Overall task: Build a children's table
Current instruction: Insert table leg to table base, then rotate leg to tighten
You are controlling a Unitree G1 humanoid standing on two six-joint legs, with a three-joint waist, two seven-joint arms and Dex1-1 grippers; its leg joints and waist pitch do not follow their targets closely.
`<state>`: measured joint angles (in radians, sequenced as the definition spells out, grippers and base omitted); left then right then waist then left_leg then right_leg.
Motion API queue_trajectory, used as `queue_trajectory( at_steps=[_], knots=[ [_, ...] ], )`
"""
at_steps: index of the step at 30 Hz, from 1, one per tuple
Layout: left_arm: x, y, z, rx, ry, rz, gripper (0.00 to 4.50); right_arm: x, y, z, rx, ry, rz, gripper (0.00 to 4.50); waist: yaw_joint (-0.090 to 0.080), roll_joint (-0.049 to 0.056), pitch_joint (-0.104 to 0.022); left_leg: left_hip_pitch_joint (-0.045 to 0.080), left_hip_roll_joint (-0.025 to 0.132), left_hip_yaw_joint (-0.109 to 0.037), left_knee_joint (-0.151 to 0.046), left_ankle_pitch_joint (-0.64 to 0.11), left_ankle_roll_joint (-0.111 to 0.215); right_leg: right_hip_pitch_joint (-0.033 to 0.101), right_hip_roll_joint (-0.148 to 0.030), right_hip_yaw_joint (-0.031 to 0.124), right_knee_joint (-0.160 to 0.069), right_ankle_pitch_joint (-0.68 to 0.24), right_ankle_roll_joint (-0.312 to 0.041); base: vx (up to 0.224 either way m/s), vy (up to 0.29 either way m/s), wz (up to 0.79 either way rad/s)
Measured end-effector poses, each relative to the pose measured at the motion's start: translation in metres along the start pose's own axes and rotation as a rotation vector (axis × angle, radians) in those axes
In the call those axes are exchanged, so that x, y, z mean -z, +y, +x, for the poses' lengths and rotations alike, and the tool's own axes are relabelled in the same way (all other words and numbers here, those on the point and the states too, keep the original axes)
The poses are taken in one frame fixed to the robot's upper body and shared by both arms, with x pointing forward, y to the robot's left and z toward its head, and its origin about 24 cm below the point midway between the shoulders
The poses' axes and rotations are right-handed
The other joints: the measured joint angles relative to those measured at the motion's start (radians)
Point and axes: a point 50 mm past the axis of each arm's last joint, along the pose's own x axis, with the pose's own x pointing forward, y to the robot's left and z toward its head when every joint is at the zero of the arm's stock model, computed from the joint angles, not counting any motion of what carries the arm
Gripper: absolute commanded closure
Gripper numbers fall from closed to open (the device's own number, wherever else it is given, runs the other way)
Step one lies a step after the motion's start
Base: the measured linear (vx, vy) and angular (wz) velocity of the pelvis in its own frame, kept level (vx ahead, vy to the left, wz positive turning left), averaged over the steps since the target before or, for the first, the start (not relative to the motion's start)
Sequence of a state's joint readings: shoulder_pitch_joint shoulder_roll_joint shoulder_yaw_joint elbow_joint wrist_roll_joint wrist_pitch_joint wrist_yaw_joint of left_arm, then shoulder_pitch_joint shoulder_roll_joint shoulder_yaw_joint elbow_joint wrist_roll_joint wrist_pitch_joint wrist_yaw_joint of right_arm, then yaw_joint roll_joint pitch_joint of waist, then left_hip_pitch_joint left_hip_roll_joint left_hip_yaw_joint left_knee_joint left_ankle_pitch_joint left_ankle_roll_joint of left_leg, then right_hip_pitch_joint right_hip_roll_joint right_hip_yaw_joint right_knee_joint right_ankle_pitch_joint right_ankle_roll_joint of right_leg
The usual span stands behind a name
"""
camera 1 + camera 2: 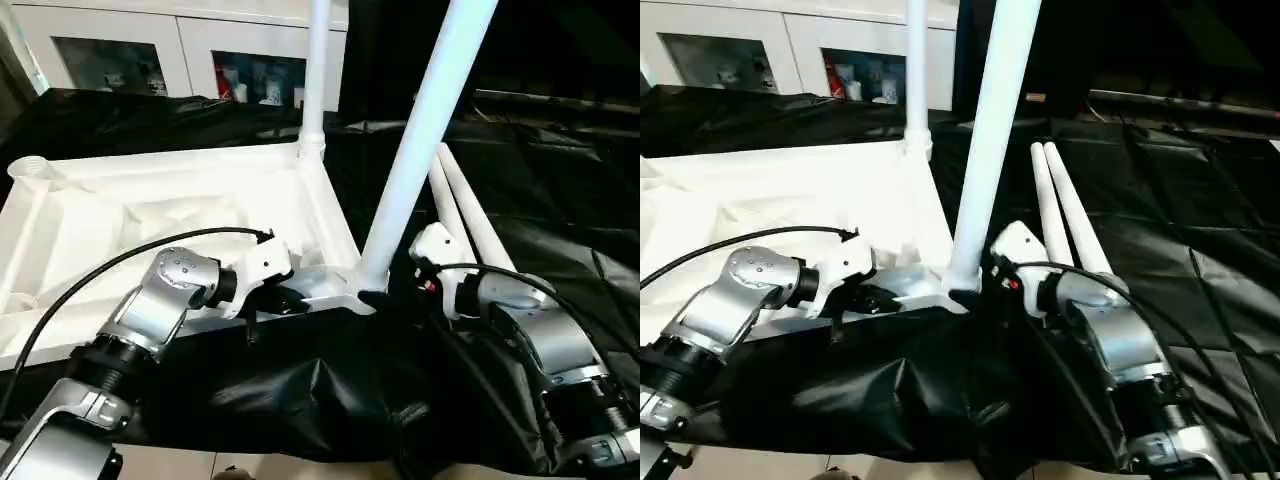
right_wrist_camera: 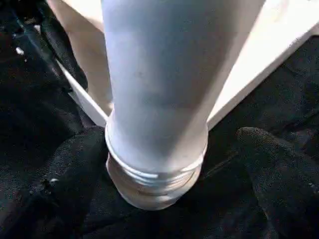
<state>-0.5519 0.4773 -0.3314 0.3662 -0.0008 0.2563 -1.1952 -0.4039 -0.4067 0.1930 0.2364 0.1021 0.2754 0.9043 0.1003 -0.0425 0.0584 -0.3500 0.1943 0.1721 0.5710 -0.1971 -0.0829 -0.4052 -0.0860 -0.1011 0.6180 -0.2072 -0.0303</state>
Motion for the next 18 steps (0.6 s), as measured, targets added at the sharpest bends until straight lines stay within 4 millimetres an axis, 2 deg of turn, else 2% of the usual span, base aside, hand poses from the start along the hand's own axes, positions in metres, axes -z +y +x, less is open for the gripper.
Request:
queue_trajectory(
  at_steps=[9, 10, 14, 15, 18],
  knots=[
    [-0.0008, -0.0048, 0.0004, 0.036, 0.0, 0.016, 4.5, 0.0003, 0.004, 0.0035, -0.036, -0.004, -0.009, 0.02, 0.011, 0.0, 0.0, 0.0, 0.0, -0.001, 0.008, -0.001, 0.002, 0.0, -0.001, 0.0, 0.004, 0.0, 0.0, 0.0, 0.0, 0.0],
    [-0.0007, -0.005, 0.0005, 0.039, 0.001, 0.016, 4.5, 0.0004, 0.0044, 0.004, -0.039, -0.005, -0.007, 0.28, 0.012, 0.0, 0.0, 0.0, 0.0, -0.001, 0.009, -0.001, 0.002, 0.0, -0.001, 0.0, 0.006, 0.0, 0.0, 0.0, 0.0, 0.0],
    [-0.0006, -0.0055, 0.0011, 0.044, 0.003, 0.017, 4.5, 0.0008, 0.0061, 0.0052, -0.056, -0.006, -0.009, 0.41, 0.012, 0.0, 0.0, 0.0, 0.001, -0.001, 0.014, -0.001, 0.001, 0.0, -0.001, 0.0, 0.01, 0.0, 0.0, 0.0, 0.0, 0.0],
    [-0.0006, -0.0055, 0.001, 0.044, 0.004, 0.017, 4.5, 0.0008, 0.0063, 0.0054, -0.058, -0.006, -0.009, 0.67, 0.012, 0.0, 0.0, 0.0, 0.001, -0.001, 0.015, -0.001, 0.001, 0.0, -0.001, 0.0, 0.011, 0.0, 0.0, 0.0, 0.0, 0.0],
    [-0.0006, -0.0055, 0.0012, 0.044, 0.003, 0.017, 4.5, 0.0009, 0.0068, 0.0055, -0.065, -0.007, -0.008, 0.82, 0.012, 0.0, 0.0, 0.0, 0.001, -0.001, 0.016, -0.001, 0.001, 0.0, -0.001, 0.001, 0.012, 0.001, -0.001, 0.0, 0.0, 0.0]
  ],
)
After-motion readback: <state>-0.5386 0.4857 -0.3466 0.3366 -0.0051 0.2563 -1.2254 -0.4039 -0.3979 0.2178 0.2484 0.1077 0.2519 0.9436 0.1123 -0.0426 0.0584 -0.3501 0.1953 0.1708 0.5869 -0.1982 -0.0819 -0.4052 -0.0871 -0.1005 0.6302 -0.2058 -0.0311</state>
